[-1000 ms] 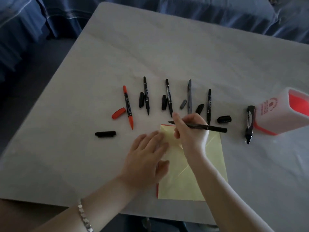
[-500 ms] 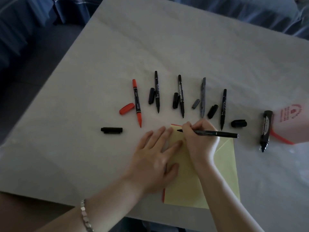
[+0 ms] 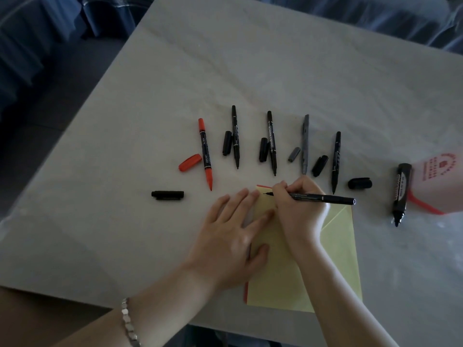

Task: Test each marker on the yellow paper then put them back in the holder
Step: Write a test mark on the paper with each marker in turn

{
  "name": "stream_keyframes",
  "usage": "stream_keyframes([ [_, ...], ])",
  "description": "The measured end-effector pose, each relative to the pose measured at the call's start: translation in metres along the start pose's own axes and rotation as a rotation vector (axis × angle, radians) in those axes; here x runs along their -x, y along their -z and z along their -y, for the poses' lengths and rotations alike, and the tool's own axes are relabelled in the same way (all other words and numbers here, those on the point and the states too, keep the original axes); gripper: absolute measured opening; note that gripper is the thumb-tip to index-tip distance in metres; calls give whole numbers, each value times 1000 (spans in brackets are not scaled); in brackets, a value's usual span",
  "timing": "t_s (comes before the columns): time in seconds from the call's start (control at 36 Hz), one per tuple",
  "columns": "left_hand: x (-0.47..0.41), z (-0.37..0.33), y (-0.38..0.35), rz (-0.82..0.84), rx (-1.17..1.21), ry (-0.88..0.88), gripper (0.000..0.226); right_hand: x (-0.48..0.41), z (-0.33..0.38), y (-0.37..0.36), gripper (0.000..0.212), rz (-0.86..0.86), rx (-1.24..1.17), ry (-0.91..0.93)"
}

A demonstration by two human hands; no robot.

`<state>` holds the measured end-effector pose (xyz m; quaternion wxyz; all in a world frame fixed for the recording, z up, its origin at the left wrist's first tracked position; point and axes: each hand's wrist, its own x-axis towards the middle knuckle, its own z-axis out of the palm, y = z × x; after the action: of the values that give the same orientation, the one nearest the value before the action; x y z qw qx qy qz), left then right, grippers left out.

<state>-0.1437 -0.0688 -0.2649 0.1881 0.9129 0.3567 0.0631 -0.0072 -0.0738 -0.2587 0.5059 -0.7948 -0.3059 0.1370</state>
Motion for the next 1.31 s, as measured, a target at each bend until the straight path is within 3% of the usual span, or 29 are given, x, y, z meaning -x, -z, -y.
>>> stream_keyframes([
  [1.31, -1, 0, -2, -22, 4, -2, 56, 1, 2, 1, 30, 55, -34, 2],
])
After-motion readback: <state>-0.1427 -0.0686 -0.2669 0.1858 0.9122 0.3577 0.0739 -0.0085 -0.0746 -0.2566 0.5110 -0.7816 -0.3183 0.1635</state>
